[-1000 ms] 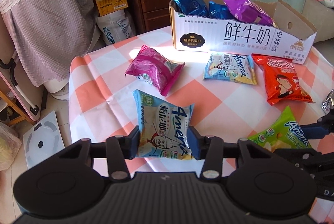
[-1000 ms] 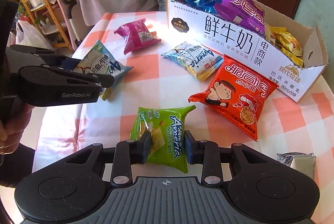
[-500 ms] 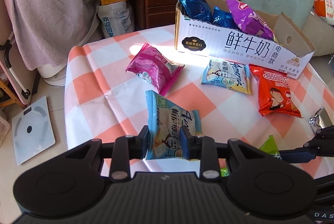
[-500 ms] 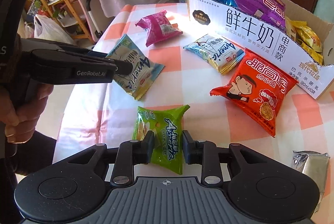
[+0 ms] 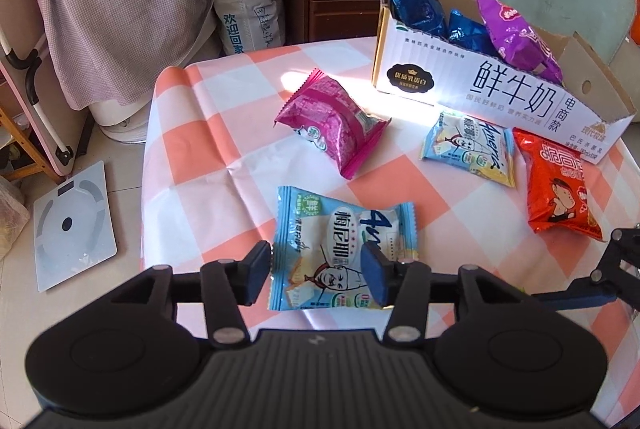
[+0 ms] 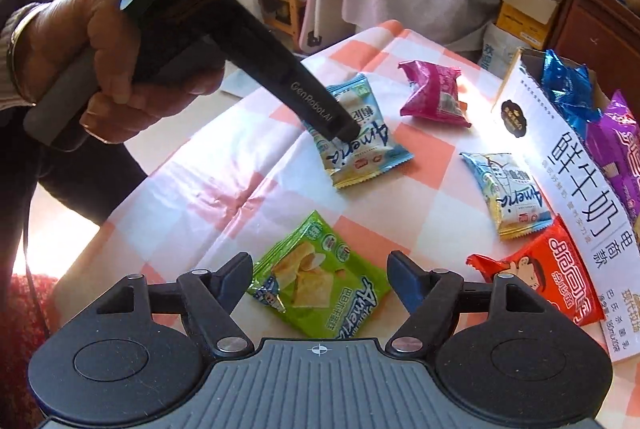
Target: Organize snacks
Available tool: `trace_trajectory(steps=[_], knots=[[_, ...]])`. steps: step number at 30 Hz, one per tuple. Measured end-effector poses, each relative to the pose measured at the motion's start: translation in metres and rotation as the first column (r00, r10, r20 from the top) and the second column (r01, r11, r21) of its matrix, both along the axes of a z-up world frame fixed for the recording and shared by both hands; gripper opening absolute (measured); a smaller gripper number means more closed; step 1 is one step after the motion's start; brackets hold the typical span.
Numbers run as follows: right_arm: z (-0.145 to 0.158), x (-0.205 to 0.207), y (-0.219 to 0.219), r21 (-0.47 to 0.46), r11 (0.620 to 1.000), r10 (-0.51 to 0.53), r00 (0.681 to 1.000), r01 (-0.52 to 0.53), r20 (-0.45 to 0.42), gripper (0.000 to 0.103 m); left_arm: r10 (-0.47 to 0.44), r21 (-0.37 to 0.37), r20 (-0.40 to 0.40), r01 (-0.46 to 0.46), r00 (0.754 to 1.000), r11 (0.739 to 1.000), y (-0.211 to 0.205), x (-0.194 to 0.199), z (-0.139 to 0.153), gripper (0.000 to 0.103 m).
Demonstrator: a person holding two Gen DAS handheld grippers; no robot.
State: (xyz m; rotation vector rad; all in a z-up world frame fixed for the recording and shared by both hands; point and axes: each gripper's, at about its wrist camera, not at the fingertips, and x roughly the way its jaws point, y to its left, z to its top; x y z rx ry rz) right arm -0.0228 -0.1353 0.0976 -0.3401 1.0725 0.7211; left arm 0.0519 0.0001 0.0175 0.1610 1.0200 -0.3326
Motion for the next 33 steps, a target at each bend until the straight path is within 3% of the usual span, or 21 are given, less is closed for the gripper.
trace_trajectory(steps=[4,9,13,16,17,18,27,30,32,33], knots=[[-0.01,-0.006,0.016,-0.068,0.994,0.093,0.995,-0.09,0.045,0.085,0.037,-0.028,-0.029,-0.038,0.999,0.999,0.004,0.005,-0.001,0.058],[-0.024,-0.009,0.024,-0.139,0.983,0.117,0.993,-0.115,0.002,0.089,0.007,-0.05,-0.019,-0.008,1.0,0.999,0.001,0.004,0.001,0.063],[-0.026,-0.002,0.018,-0.118,0.993,0.007,0.999,-0.012,-0.038,0.087,-0.067,-0.016,-0.011,0.067,0.998,0.998,-0.009,-0.001,-0.004,0.071],[-0.023,0.002,0.016,-0.109,0.992,-0.065,0.997,0.06,-0.039,0.075,-0.096,0.04,0.011,0.095,0.995,0.995,-0.016,-0.002,-0.012,0.076],[-0.021,0.002,0.015,-0.101,0.991,-0.096,0.995,0.092,-0.037,0.064,-0.094,0.039,0.017,0.093,0.995,0.995,-0.017,-0.002,-0.013,0.073],[-0.02,0.004,0.014,-0.105,0.987,-0.127,0.991,0.122,-0.035,0.055,-0.095,0.032,0.018,0.094,0.995,0.995,-0.017,-0.003,-0.012,0.065],[-0.014,0.006,0.012,-0.118,0.973,-0.204,0.979,0.2,-0.021,0.048,-0.083,0.004,0.061,0.082,0.995,0.997,-0.017,-0.005,0.002,0.027],[-0.014,0.01,0.009,-0.129,0.963,-0.24,0.971,0.237,-0.012,0.048,-0.069,-0.009,0.049,0.07,0.996,0.998,-0.017,-0.002,0.001,0.028],[-0.013,0.012,0.007,-0.132,0.956,-0.265,0.964,0.26,-0.021,0.048,-0.047,-0.02,0.048,0.048,0.998,0.999,-0.015,-0.001,0.0,0.037],[-0.013,0.013,0.006,-0.132,0.954,-0.273,0.962,0.268,-0.023,0.048,-0.041,-0.018,0.056,0.042,0.998,0.999,-0.014,-0.001,0.0,0.047]])
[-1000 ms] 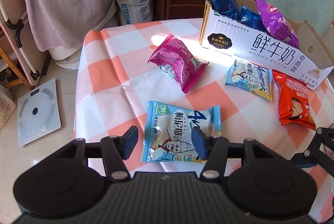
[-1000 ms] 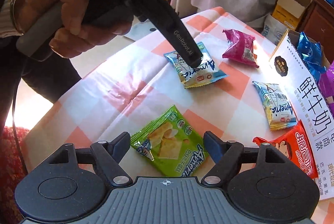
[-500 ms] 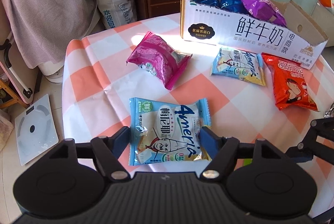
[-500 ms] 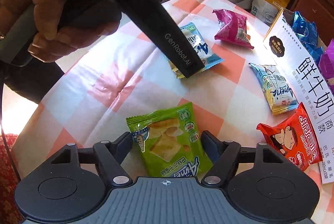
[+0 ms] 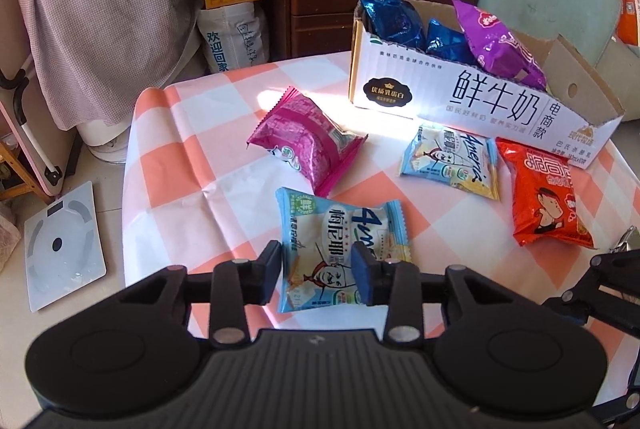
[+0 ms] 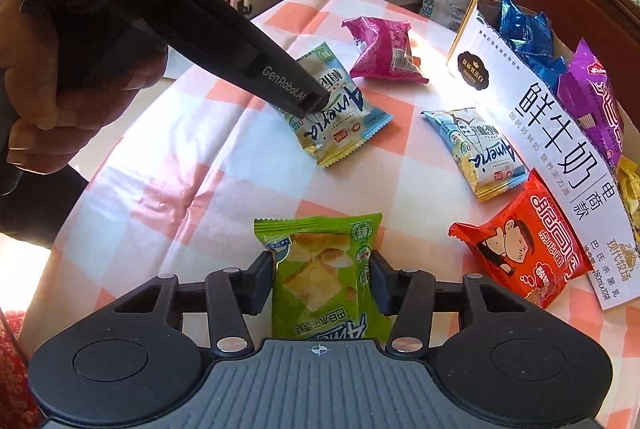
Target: Organize snacks
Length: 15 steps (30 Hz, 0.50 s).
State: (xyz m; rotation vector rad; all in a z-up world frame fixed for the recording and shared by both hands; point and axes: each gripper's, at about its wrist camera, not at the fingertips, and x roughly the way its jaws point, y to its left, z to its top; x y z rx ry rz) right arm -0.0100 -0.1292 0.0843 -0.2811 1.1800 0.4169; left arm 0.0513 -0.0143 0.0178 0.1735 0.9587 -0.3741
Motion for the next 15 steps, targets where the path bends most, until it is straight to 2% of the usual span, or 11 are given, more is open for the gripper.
trace_trajectory(steps=[1,3,9,11,12,13,15], knots=[[0.0,0.001,0.0,-0.004,1.0,-0.01,1.0,0.01,0.0,0.048,-0.007,0.01,0.014,0.006,1.0,1.0,-0.001,0.0,0.0,0.06],[0.0,0.002,-0.001,-0.015,1.0,-0.025,1.0,0.025,-0.002,0.048,-0.048,0.033,0.036,0.047,0.998,0.998,-0.007,-0.003,-0.001,0.077],[0.001,0.003,-0.001,-0.037,0.998,-0.058,0.998,0.058,-0.007,0.048,-0.108,0.088,0.033,0.105,0.994,0.991,-0.025,-0.006,-0.014,0.08],[0.001,0.004,-0.003,-0.044,0.996,-0.075,0.997,0.074,-0.011,0.048,-0.098,0.068,0.026,0.096,0.995,0.993,-0.025,-0.004,-0.017,0.072],[0.001,0.003,-0.005,-0.047,0.995,-0.086,0.996,0.085,-0.012,0.048,-0.097,0.051,0.016,0.097,0.995,0.994,-0.026,-0.003,-0.017,0.059],[0.001,0.003,-0.007,-0.051,0.994,-0.097,0.995,0.096,-0.012,0.048,-0.095,0.031,0.005,0.095,0.995,0.995,-0.026,-0.003,-0.017,0.052],[0.003,0.005,-0.01,-0.057,0.991,-0.118,0.993,0.117,-0.007,0.048,-0.103,0.038,0.018,0.102,0.995,0.994,-0.03,-0.004,-0.014,0.046]])
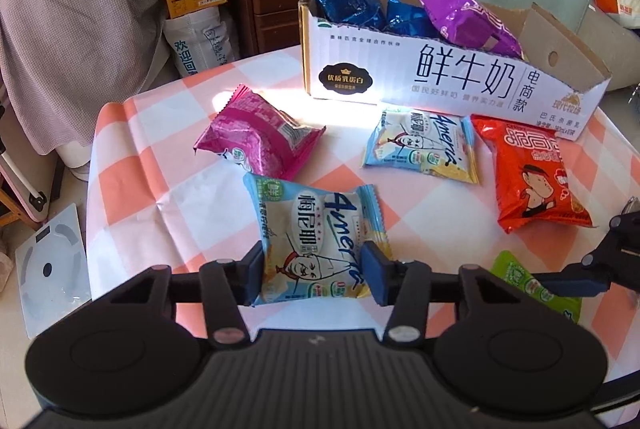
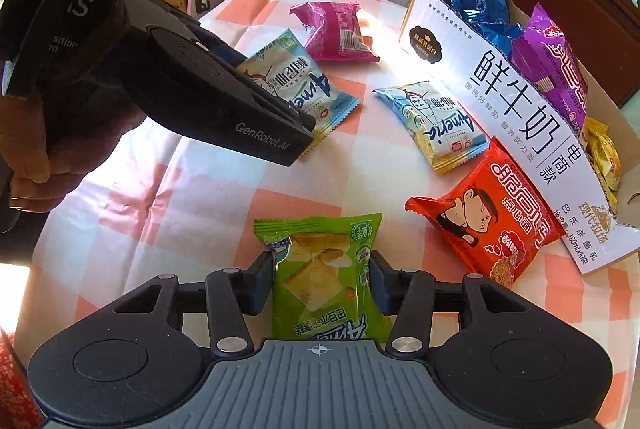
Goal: Organize snacks
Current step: 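Lift the light-blue Ameria packet with the left tool while the right tool carries the green packet toward the box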
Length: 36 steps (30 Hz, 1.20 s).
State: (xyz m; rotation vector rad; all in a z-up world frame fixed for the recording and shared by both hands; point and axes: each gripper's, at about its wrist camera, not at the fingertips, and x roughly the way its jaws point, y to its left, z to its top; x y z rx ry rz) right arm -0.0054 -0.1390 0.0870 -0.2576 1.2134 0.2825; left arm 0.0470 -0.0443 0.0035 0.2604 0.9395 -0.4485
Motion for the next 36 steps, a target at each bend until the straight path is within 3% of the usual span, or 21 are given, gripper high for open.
trace_trajectory(steps=[3,6,10,18,23,26,29,32,36], knots=[[0.005,0.001,-0.004,0.004,1.0,-0.03,0.999,0.03,0.013,0.048,0.015,-0.013,0.003,-0.015,1.0,1.0,0.0,-0.001,0.005,0.04],[0.012,0.001,-0.007,0.011,0.998,-0.065,0.997,0.065,0.036,0.048,0.021,-0.04,0.013,-0.02,1.0,0.999,0.002,-0.002,0.014,0.024],[0.021,0.002,-0.012,0.003,0.994,-0.11,0.991,0.11,0.072,0.048,0.045,-0.064,-0.007,-0.046,0.999,0.997,0.007,0.001,0.021,0.021],[0.055,-0.007,-0.044,0.091,0.95,-0.309,0.939,0.298,0.154,0.048,0.14,-0.117,-0.022,-0.141,0.99,0.983,0.034,0.022,0.043,0.023],[0.062,0.003,-0.047,0.165,0.929,-0.355,0.922,0.331,0.152,0.048,0.183,-0.102,-0.055,-0.188,0.982,0.977,0.033,0.037,0.038,0.038],[0.063,0.012,-0.048,0.203,0.913,-0.386,0.913,0.355,0.136,0.048,0.1,-0.1,-0.068,-0.107,0.993,0.989,0.022,0.044,0.036,0.042],[0.065,0.017,-0.052,0.238,0.891,-0.424,0.897,0.387,0.125,0.048,-0.069,-0.013,-0.013,0.068,0.998,0.998,0.005,0.038,0.035,0.042],[0.065,0.019,-0.053,0.235,0.891,-0.425,0.896,0.388,0.13,0.048,-0.195,0.021,0.014,0.194,0.981,0.981,0.002,0.03,0.033,0.044],[0.066,0.018,-0.053,0.229,0.891,-0.428,0.894,0.392,0.135,0.048,-0.3,0.047,-0.017,0.3,0.954,0.953,-0.001,0.024,0.018,0.045]])
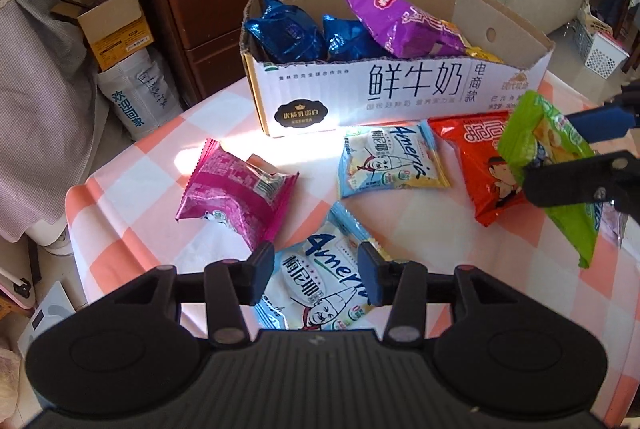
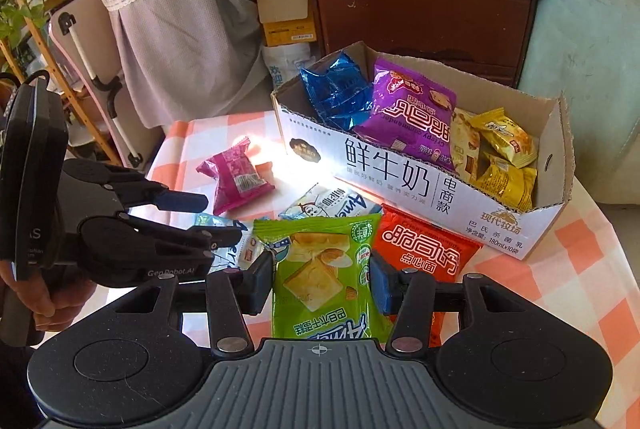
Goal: Organize snacks
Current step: 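Lift the light-blue Ameria packet with the left tool while the right tool carries the green packet toward the box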
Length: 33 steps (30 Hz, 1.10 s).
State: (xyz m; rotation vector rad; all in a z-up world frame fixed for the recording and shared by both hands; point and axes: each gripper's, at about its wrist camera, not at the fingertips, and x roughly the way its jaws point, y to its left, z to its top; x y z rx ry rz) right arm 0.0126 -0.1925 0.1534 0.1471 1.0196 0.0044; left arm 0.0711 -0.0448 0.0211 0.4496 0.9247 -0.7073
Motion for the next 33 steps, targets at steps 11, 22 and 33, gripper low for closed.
trace_trajectory(steps=[11,22,33], knots=[[-0.01,0.009,0.008,-0.017,1.0,0.006,1.0,-0.006,-0.03,0.048,0.049,0.019,-0.045,-0.048,0.998,0.999,0.01,-0.009,-0.013,0.062],[-0.044,0.026,0.026,-0.006,0.999,0.039,0.993,-0.04,-0.114,0.048,0.044,-0.006,-0.087,-0.045,0.995,0.999,0.038,-0.046,-0.014,0.061],[-0.073,0.039,0.059,-0.059,0.99,0.119,0.981,-0.129,-0.151,0.048,0.207,-0.054,-0.156,-0.217,0.966,0.975,0.07,-0.057,-0.011,0.06]])
